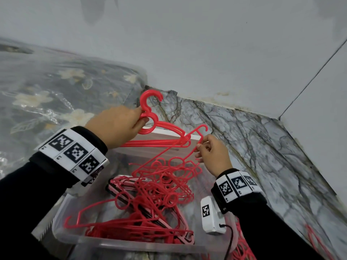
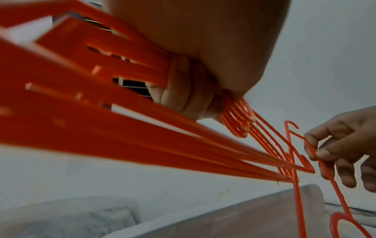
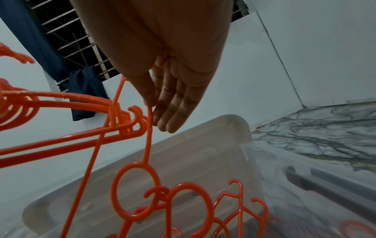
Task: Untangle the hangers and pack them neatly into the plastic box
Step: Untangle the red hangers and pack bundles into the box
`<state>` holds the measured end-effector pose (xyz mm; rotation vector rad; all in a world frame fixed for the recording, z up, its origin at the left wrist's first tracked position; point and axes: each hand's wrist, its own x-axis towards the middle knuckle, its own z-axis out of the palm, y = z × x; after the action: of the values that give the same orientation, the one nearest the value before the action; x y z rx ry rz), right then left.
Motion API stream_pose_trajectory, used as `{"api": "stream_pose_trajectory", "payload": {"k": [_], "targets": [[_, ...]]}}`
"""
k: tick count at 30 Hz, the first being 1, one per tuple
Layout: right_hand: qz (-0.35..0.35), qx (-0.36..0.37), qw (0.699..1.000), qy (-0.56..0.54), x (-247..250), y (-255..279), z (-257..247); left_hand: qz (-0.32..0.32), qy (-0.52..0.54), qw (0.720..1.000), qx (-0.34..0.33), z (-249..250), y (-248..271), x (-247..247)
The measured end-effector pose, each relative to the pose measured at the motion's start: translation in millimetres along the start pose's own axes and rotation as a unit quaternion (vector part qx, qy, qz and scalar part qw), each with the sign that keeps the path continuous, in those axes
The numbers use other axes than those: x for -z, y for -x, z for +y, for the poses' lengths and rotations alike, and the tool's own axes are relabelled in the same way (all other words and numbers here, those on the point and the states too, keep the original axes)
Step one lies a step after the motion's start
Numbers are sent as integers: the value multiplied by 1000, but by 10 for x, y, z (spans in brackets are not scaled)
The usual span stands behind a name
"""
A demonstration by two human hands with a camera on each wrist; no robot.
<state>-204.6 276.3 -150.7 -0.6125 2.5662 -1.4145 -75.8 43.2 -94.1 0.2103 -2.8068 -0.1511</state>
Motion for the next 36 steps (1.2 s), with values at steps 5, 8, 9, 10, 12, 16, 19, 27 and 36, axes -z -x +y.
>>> {"api": "stream_pose_trajectory", "payload": {"k": [5,8,9,10,12,16,19,27,36], "targets": [[-22,-19,1000,11,-13,-25,85,-11,63,998,28,-35,9,55],[-32,-9,999,10,-48,-18,95,-17,71,996,48,-43,19,40],[-33,-2,999,8,-55,-17,91,-26,79,995,53,-46,16,38],[-32,4,999,7,-58,-19,86,-36,85,994,57,-47,9,37],[-24,13,1000,11,-56,-37,86,-56,90,993,59,-57,-16,37],[-18,-9,1000,17,-44,-78,132,-73,113,988,70,-58,-34,33],[-39,-36,998,31,-91,-81,167,-74,78,992,66,-38,-18,35],[-36,-41,998,-20,-129,-137,172,-136,78,986,47,-26,-7,7],[-78,-120,988,60,-111,-93,280,-38,121,991,48,-32,5,33]]}}
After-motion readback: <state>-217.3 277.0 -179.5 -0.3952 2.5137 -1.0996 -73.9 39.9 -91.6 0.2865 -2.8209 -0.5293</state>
